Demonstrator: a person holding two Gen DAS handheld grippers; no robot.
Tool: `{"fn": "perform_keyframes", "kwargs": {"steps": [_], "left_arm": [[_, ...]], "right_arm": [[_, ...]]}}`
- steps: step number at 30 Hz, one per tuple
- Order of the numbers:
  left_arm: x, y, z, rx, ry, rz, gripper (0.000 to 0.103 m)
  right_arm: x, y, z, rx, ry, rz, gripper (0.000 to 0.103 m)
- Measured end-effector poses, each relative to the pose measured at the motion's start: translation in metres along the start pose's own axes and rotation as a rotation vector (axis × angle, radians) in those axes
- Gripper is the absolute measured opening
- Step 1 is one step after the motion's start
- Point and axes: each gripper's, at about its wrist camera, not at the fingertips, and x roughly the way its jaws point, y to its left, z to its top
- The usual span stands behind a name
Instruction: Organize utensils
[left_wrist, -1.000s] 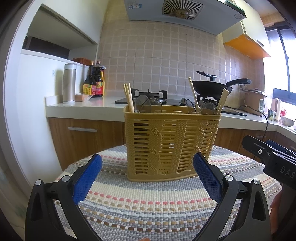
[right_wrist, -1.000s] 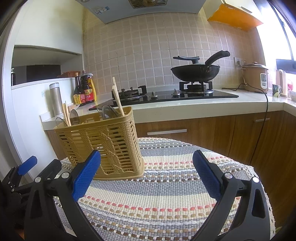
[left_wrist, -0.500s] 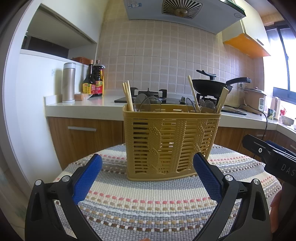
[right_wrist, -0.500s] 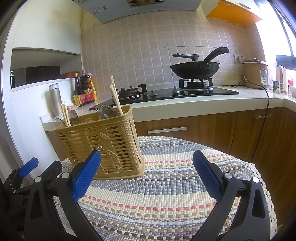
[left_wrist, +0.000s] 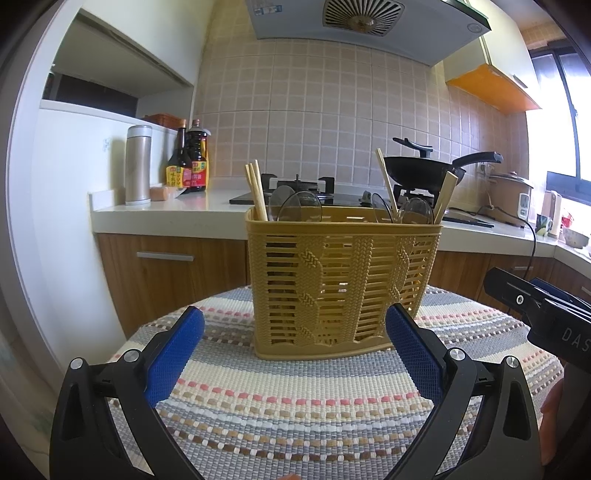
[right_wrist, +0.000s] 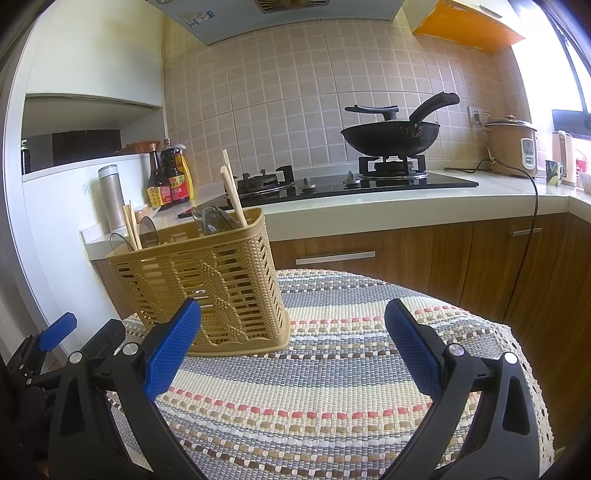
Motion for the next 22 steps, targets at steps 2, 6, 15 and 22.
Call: {"fn": "perform_keyframes", "kwargs": {"steps": [2, 6, 15, 22], "left_arm": [[0.000, 0.000, 0.000, 0.000, 0.000, -0.001, 0.095], [0.001, 0.002, 0.001, -0.009, 0.006, -0.009, 0.095], [0.001, 0.010, 0.003, -0.037, 0.001, -0.011, 0.096], [0.004, 0.014, 0.003, -0.044, 0.026, 0.008, 0.096]], "right_arm": [[0.000, 0.000, 0.000, -0.001, 0.001, 0.000, 0.095], [0.000, 0.001, -0.001, -0.002, 0.003, 0.000, 0.095], [0.000, 0.001, -0.001, -0.002, 0.004, -0.003, 0.095], [0.002, 0.001, -0.001, -0.002, 0.006, -0.003, 0.095]]}}
